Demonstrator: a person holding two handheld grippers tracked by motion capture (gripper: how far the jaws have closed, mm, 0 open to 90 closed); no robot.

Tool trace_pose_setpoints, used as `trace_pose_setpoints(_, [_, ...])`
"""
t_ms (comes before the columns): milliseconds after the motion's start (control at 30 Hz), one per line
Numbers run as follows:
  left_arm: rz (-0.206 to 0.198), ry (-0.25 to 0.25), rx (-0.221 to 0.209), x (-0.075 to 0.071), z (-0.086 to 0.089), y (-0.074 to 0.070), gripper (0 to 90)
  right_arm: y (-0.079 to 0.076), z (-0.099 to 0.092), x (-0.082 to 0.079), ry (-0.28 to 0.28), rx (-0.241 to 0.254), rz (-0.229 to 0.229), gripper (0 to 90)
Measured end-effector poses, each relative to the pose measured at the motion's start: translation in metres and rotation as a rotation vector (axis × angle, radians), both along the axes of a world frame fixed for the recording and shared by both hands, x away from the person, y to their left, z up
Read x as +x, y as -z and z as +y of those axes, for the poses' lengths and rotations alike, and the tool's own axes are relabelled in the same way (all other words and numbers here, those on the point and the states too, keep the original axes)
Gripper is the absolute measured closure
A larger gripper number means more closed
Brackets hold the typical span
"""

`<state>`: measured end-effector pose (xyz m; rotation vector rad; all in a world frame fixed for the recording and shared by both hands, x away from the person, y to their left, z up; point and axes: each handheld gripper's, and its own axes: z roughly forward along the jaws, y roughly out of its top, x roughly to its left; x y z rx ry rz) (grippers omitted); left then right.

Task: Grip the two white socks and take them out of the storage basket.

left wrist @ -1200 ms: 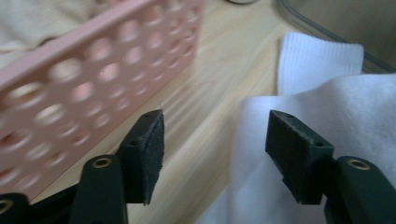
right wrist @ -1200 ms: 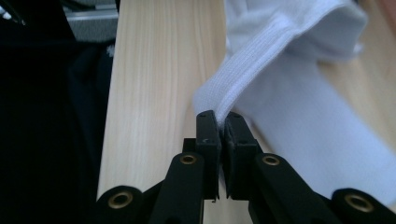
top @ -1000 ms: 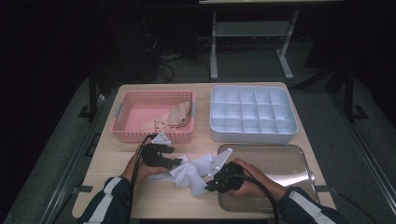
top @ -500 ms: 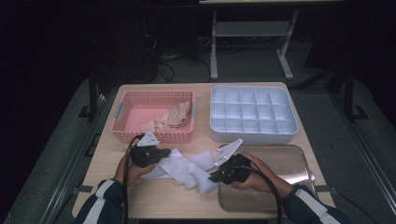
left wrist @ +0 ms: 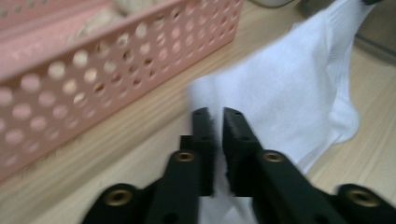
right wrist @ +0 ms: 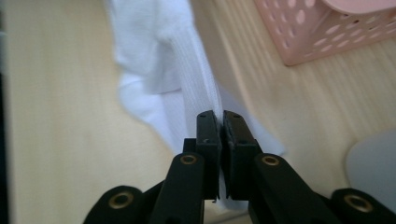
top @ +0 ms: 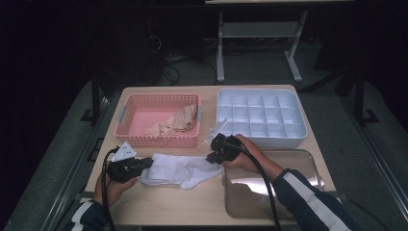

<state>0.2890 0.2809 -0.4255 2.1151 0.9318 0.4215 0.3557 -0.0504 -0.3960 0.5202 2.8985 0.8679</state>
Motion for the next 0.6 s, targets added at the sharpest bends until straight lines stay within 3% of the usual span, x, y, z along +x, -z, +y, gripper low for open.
trace_pose_setpoints(67, [0.011, -0.008, -0.006, 0.0, 0.005, 0.004, 72.1, 0.007, 0.006, 0.009, 0.025, -0.029, -0.006, 80.4])
trace_pose_setpoints(100, [0.008, -0.038, 0.015, 0.001, 0.007, 0.005, 67.0, 0.011, 0.008, 0.013, 0.03, -0.029, 0.002, 77.2])
trace_pose_setpoints(133, [0.016, -0.048, 0.013, 0.002, 0.011, 0.006, 65.7, 0.015, 0.009, 0.017, 0.04, -0.032, 0.01, 70.4])
trace_pose_setpoints(167, [0.026, -0.055, -0.01, 0.004, 0.013, 0.007, 67.0, 0.019, 0.01, 0.019, 0.064, -0.038, 0.001, 64.2])
trace_pose_setpoints(267, [0.04, -0.091, -0.02, 0.011, 0.017, 0.011, 61.7, 0.026, 0.01, 0.02, 0.107, -0.067, -0.045, 52.7])
trace_pose_setpoints(333, [0.052, -0.113, -0.041, 0.018, 0.016, 0.013, 56.5, 0.025, 0.008, 0.015, 0.13, -0.075, -0.088, 52.3])
trace_pose_setpoints(400, [0.064, -0.1, -0.027, 0.025, 0.012, 0.015, 56.2, 0.021, 0.003, 0.009, 0.13, -0.038, -0.103, 58.5])
trace_pose_setpoints(500, [0.079, -0.1, -0.011, 0.035, 0.003, 0.02, 53.9, 0.02, -0.005, 0.001, 0.103, 0.036, -0.079, 66.4])
trace_pose_setpoints(600, [0.103, -0.082, -0.013, 0.04, -0.004, 0.024, 52.1, 0.031, -0.005, -0.006, 0.092, 0.041, -0.073, 64.7])
